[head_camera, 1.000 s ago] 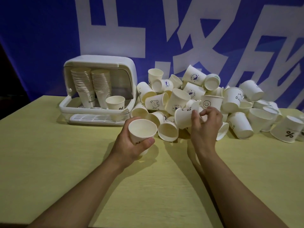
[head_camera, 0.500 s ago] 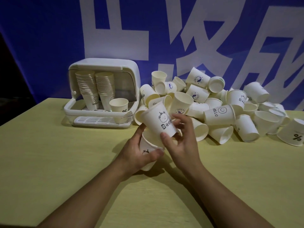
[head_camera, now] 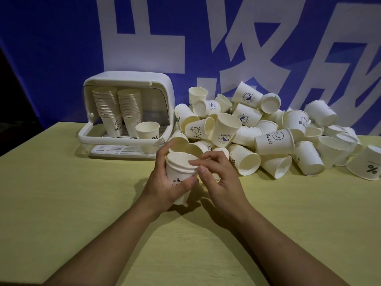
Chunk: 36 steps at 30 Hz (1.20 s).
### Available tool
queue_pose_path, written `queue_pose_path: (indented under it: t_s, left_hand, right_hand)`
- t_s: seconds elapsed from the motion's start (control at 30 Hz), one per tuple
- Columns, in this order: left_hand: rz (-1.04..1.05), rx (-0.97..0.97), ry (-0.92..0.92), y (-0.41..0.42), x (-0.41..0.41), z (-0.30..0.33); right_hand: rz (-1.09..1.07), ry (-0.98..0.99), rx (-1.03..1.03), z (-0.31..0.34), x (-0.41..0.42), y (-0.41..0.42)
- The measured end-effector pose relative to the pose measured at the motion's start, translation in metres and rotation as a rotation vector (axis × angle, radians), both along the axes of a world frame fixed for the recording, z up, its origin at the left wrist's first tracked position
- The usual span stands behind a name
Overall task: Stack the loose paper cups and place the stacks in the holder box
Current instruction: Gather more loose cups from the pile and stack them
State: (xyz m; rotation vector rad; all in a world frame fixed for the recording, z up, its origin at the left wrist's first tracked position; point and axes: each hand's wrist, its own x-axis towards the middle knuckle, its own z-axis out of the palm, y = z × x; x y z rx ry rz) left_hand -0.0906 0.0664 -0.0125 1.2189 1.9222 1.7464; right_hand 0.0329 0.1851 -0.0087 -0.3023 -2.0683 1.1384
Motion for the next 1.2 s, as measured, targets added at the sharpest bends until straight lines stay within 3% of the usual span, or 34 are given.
queue_pose_path:
  t_s: [0.13, 0.27, 0.4, 0.63, 0.73, 0.83, 0.9, 1.07, 1.2]
  left_hand:
    - [0.045, -0.001, -0.033, 0.001, -0.004, -0.003]
    - [0.052, -0.029, -0.032, 0.002, -0.003, -0.004]
    - [0.028, -0.055, -0.025, 0.002, -0.002, -0.004]
    - [-0.003, -0.066, -0.035, 0.001, -0.001, -0.003]
    - [-0.018, -0.079, -0.038, 0.000, -0.001, -0.002]
    - [-0.033, -0.088, -0.043, 0.001, -0.001, -0.003]
    - [-0.047, -0.085, -0.043, 0.000, -0.001, -0.004]
    - [-0.129, -0.120, -0.015, 0.001, -0.004, -0.005]
    - [-0.209, -0.190, 0.027, 0.001, -0.002, -0.004]
  right_hand:
    - [-0.177, -0.094, 0.163, -0.007, -0.003, 0.015]
    - [-0.472, -0.379, 0.351, -0.014, -0.006, 0.037]
    - [-0.624, -0.484, 0.339, -0.010, -0.005, 0.042]
    - [-0.509, -0.430, 0.124, -0.005, -0.001, 0.045]
    - [-0.417, -0.607, 0.202, -0.002, 0.004, 0.042]
    - [-0.467, -0.731, 0.359, 0.003, 0.008, 0.040]
    - [-0.456, -0.642, 0.312, 0.009, 0.010, 0.040]
    - [-0.300, -0.010, -0.113, 0.016, 0.011, 0.037]
    - [-0.223, 0.165, -0.151, 0.014, 0.011, 0.034]
